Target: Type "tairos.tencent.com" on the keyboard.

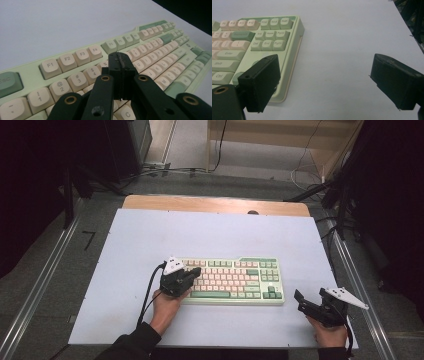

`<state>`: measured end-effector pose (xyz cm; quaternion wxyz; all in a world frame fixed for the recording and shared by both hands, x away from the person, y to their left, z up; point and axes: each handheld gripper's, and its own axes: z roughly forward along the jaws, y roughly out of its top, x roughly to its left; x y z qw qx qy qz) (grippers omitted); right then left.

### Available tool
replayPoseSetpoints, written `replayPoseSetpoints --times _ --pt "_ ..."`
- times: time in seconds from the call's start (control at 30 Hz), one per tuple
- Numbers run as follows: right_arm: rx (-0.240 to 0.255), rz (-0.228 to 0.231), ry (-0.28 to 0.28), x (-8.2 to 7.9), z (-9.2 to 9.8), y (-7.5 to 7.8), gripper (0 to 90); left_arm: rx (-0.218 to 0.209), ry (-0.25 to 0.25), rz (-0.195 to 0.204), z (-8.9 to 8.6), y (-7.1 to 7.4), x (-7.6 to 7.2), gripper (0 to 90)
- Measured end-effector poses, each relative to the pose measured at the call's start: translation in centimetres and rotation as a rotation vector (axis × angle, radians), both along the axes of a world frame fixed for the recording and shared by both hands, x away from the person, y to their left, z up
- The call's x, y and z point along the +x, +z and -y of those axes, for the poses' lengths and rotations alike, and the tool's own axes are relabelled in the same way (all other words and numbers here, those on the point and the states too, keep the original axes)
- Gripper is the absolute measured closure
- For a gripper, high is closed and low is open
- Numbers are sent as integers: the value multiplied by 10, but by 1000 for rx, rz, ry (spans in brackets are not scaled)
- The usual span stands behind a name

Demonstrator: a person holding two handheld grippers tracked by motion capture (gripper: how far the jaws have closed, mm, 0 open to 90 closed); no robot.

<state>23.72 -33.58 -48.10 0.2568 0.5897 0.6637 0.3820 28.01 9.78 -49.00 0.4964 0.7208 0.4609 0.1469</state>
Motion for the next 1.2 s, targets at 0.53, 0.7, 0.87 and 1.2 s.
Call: replayPoseSetpoints --times 0.53,0.7,0.87,1.2 --pt "1 0 3 1 -1 0 76 53 -33 10 16 3 -1 900" --pt "4 -1 4 1 -1 0 76 80 -18 2 20 0 1 900" --pt "3 -1 7 2 -2 0 76 86 -13 -19 20 -1 4 900" --pt "4 -2 9 2 -2 0 76 83 -7 -54 22 -3 7 900"
